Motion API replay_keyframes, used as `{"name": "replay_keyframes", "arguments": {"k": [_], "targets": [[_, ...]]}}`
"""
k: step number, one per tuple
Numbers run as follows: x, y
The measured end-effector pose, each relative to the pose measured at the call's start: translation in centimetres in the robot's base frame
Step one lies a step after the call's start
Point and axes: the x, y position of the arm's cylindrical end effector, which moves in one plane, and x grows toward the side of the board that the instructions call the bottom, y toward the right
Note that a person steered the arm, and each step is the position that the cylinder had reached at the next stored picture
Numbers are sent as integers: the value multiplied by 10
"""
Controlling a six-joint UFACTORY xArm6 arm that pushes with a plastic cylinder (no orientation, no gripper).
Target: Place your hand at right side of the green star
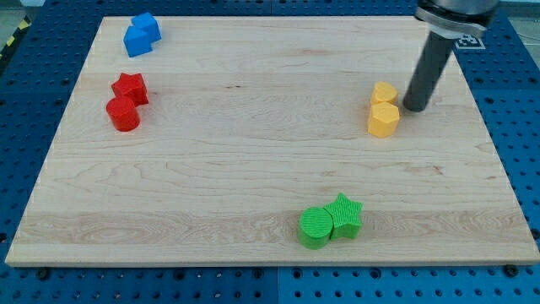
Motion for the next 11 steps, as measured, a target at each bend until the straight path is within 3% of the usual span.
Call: {"name": "replay_keyframes", "arguments": {"k": [2, 7, 11], "targets": [[46, 0], [73, -43], [130, -39]]}}
